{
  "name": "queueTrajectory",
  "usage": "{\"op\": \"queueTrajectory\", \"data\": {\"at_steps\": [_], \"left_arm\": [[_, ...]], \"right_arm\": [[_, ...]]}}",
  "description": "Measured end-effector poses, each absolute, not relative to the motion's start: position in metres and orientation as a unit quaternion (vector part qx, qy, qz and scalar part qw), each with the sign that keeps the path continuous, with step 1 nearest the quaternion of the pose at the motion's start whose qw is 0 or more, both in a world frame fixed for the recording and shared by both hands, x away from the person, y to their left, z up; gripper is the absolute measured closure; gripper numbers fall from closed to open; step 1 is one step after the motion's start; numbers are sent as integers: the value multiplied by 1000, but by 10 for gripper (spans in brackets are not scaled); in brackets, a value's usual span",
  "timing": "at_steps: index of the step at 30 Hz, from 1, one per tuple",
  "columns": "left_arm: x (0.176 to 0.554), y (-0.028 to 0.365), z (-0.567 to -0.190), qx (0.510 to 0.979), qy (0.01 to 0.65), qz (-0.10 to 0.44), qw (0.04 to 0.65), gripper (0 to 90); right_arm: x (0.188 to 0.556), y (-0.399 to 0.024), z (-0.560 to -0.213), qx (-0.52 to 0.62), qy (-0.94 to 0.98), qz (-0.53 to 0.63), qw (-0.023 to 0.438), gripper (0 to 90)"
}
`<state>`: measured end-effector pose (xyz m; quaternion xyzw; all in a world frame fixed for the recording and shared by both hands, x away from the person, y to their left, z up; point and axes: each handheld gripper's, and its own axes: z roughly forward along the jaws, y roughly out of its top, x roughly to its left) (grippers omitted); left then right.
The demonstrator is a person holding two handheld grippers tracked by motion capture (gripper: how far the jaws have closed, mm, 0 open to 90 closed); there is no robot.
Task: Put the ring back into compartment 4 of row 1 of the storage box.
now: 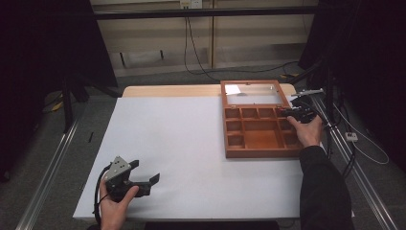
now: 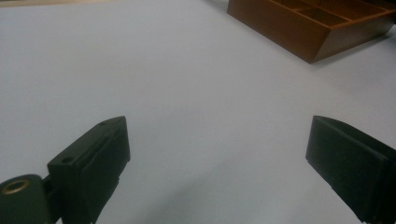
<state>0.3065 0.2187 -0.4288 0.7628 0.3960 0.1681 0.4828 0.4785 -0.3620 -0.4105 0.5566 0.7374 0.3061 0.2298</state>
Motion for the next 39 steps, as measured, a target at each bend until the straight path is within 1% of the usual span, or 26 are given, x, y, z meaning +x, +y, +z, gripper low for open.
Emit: {"op": "queueTrajectory", "data": {"at_steps": [8,10,13,15,17,31,34,36,39], "left_arm": [[307,219,-429,763,395,168,483,63],[307,219,-429,763,395,169,483,63],[306,219,-429,763,396,169,483,63],[306,219,-428,762,396,170,483,64],[306,218,-428,763,395,171,483,64],[309,217,-430,762,399,167,482,64],[308,217,-429,763,399,168,481,64],[308,218,-429,764,397,168,479,63],[307,219,-429,765,397,170,478,63]], "right_arm": [[479,-361,-411,560,734,306,232,770],[479,-361,-411,561,734,305,233,740],[479,-362,-410,559,732,309,239,730],[478,-363,-408,562,728,310,240,693],[477,-363,-408,562,729,310,238,679],[469,-369,-398,569,707,352,229,437],[468,-368,-397,569,703,364,222,333],[466,-366,-395,567,704,367,218,287],[461,-363,-395,564,698,377,229,229]]}}
